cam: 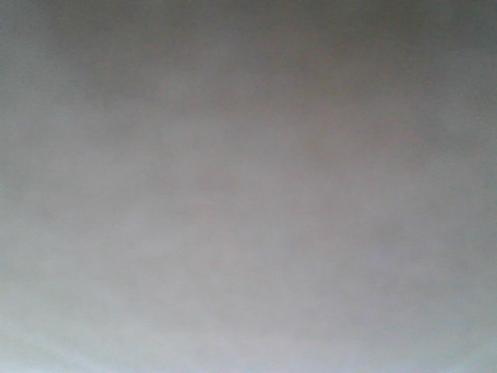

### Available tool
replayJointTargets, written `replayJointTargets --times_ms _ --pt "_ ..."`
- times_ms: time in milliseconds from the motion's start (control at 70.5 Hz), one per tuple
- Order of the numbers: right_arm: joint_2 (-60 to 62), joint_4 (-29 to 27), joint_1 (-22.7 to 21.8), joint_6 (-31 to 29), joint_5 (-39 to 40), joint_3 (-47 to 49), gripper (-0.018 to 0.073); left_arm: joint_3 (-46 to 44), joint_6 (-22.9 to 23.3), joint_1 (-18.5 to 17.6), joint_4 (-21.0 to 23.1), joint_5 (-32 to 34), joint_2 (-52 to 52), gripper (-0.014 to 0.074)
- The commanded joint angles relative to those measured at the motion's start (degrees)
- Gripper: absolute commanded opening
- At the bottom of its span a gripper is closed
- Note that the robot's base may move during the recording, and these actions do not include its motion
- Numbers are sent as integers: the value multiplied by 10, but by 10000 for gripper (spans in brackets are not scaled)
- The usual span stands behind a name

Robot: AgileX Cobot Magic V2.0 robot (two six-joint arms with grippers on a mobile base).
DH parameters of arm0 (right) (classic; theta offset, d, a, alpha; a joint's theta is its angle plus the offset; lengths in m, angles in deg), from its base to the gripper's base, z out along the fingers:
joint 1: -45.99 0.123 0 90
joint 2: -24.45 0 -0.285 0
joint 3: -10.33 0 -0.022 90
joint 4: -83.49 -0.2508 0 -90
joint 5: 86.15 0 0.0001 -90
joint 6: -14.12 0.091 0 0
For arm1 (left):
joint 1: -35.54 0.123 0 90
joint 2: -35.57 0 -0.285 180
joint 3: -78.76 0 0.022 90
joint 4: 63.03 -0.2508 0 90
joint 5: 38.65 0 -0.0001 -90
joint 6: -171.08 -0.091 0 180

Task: Grab box from left shelf to table start
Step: 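Hold the box with both grippers while the base turns away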

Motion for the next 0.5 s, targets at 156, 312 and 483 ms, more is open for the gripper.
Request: replayJointTargets --times_ms 156,312,483 --pt "-11 39 -4 -5 101 15 60 -16 1 -1 -22 32 -4 -99" --pt "-11 39 -4 -5 101 15 60 -16 1 -1 -22 32 -4 -99" --pt "-11 39 -4 -5 100 15 60 -16 1 -1 -22 32 -4 -99"
